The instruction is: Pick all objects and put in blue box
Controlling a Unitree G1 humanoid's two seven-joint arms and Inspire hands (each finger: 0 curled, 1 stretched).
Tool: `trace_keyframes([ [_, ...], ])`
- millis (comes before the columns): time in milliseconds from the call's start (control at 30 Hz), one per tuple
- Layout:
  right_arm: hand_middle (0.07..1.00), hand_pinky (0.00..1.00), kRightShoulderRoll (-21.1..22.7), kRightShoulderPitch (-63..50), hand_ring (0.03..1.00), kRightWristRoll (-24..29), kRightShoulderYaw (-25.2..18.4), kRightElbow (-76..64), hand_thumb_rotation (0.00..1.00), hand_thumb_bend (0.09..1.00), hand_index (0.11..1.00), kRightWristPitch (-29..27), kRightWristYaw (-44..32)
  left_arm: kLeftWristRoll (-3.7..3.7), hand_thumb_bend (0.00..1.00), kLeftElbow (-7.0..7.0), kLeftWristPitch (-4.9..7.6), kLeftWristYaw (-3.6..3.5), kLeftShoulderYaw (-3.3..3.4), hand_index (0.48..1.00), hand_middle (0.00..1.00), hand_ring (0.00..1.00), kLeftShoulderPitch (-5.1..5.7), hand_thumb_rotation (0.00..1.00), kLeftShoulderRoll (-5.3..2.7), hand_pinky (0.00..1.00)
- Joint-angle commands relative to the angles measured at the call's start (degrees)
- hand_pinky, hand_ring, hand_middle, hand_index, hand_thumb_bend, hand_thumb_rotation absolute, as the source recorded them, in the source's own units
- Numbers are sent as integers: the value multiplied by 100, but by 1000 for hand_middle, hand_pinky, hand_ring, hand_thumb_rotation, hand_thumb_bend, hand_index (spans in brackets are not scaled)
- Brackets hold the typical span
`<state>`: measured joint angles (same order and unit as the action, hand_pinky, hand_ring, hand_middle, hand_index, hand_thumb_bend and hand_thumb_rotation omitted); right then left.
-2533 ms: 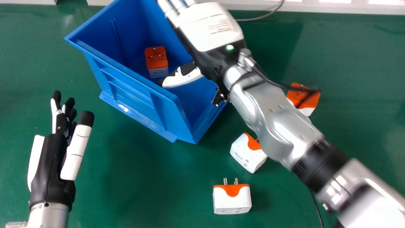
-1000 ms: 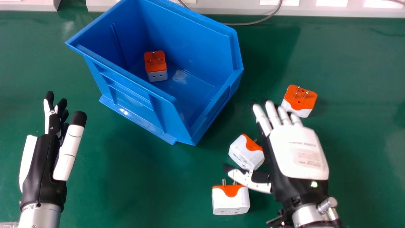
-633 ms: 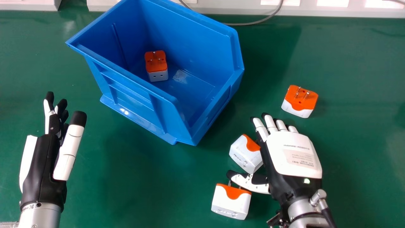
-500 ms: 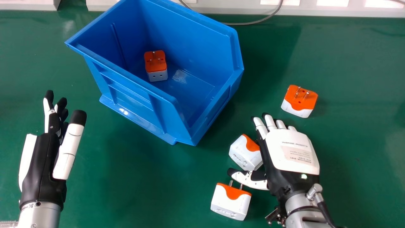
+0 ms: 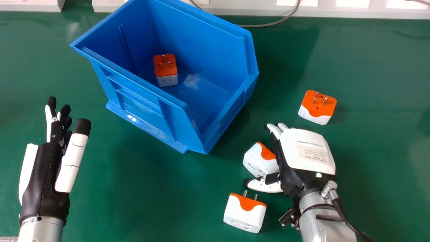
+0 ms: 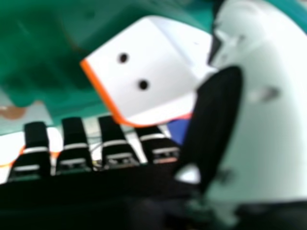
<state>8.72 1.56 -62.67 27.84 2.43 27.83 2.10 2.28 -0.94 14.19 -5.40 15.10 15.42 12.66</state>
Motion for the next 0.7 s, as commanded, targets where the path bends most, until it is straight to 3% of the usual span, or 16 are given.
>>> trace_keyframes([
  [0, 894, 832, 5, 87, 877, 14, 2, 90, 390, 464, 860, 93, -37, 10, 847, -168, 27, -24, 66, 1000, 1000, 1000, 35, 958, 89, 1000],
  [300, 833, 769, -25, 464, 812, -89, 182, 508, 395, 469, 803, 178, -116, -2, 842, -243, 40, -44, 76, 1000, 1000, 1000, 97, 970, 89, 1000],
  [500, 722, 652, 55, 681, 683, -37, 289, 726, 382, 462, 695, 102, -32, -11, 845, -304, 21, -48, 74, 1000, 1000, 1000, 133, 970, 89, 1000],
  [533, 585, 500, 25, 713, 533, 70, 239, 805, 300, 473, 616, 30, 81, -1, 847, -294, 26, -54, 76, 1000, 1000, 1000, 135, 969, 89, 1000],
  [600, 538, 443, -56, 759, 480, 346, 101, 945, 270, 477, 588, -139, 306, 16, 848, -305, 16, -65, 79, 1000, 1000, 1000, 143, 969, 87, 1000],
  [667, 448, 302, -68, 765, 363, 575, -11, 950, 202, 486, 538, -279, 403, 30, 850, -331, 7, -75, 85, 1000, 1000, 1000, 163, 969, 84, 1000],
])
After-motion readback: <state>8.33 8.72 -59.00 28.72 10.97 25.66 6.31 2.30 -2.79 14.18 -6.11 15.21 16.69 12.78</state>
